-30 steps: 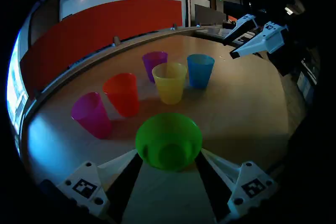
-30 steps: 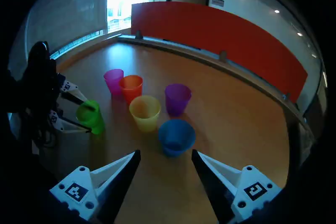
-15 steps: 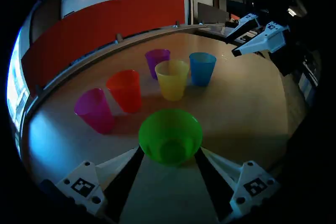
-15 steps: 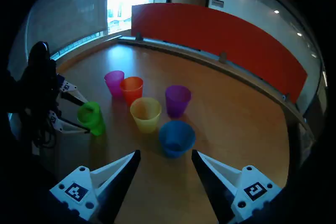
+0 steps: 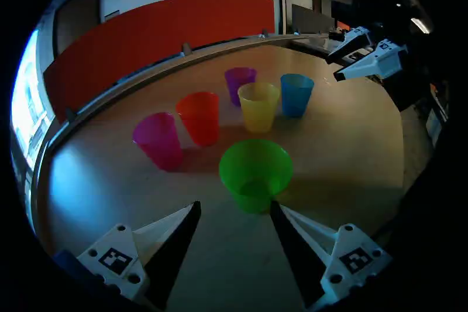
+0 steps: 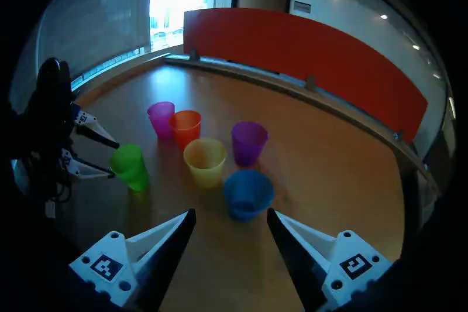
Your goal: Pour water
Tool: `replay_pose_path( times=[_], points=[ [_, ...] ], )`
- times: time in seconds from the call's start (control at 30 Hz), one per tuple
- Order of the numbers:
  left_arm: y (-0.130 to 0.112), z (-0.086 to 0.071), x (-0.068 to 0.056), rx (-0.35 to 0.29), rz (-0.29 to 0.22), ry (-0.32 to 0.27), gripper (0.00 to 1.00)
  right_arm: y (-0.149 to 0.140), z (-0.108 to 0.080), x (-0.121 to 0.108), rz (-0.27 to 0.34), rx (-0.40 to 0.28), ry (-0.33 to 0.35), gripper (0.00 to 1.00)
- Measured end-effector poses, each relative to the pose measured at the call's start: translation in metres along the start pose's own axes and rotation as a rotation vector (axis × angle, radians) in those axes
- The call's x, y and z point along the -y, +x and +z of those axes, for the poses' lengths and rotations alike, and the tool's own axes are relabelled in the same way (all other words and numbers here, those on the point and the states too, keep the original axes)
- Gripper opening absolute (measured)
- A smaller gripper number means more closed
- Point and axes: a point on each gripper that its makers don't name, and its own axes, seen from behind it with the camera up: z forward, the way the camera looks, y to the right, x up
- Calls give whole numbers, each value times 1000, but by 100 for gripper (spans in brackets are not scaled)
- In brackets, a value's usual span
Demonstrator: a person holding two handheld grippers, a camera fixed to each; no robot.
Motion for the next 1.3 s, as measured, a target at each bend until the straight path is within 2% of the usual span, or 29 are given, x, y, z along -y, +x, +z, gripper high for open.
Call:
replay_pose_path(
  times=[0.23,0.57,0.77,0.9,1.17,1.3],
  points=[
    [-8,-27,24,15,-113,80,87,2,0,4,2,-20,4,95],
    [-8,-68,65,-38,-281,215,87,4,-5,7,9,-47,-5,95],
    [-5,-86,86,-77,-354,287,87,3,-9,10,19,-65,-24,95],
    [-7,-92,95,-82,-379,324,87,4,-12,11,30,-74,-36,95],
    [-6,-97,103,-99,-387,351,87,9,-19,10,53,-100,-79,94],
    [-3,-102,115,-117,-396,380,87,16,-22,4,76,-131,-114,94]
  ],
)
